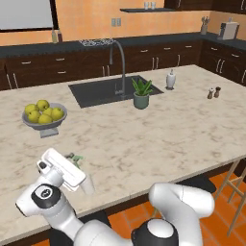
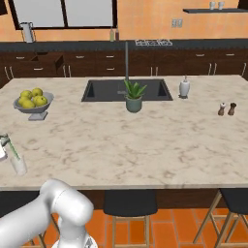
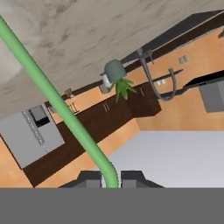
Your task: Take a straw from the drawer in front and place it inside the glass cup on the dining counter.
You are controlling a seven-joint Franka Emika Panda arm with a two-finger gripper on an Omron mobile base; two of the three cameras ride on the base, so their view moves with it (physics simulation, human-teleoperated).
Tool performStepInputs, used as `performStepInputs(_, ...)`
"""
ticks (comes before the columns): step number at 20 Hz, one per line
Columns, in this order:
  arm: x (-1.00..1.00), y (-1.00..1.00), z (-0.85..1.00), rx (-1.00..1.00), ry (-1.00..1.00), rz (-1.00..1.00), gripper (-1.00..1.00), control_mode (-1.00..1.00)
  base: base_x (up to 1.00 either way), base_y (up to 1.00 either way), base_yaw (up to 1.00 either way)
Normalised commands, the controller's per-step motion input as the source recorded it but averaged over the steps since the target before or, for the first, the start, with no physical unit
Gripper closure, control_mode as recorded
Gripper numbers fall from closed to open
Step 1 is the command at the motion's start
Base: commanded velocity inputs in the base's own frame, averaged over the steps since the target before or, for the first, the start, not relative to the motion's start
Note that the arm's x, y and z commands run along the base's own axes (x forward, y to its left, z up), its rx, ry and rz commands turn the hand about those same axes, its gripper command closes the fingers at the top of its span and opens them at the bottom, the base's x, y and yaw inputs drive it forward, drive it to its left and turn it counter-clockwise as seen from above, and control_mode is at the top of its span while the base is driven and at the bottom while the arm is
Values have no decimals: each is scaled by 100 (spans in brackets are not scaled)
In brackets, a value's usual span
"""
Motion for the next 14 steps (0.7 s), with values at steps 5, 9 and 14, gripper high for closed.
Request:
performStepInputs(5, -47, -5, -13, 0, 3, 2, 100, -100, 0, 0, 0)
performStepInputs(9, -60, -24, -17, 0, 4, 0, 100, -100, 0, 0, 0)
performStepInputs(14, 5, -39, -11, 0, 0, 0, 100, -100, 0, 0, 0)
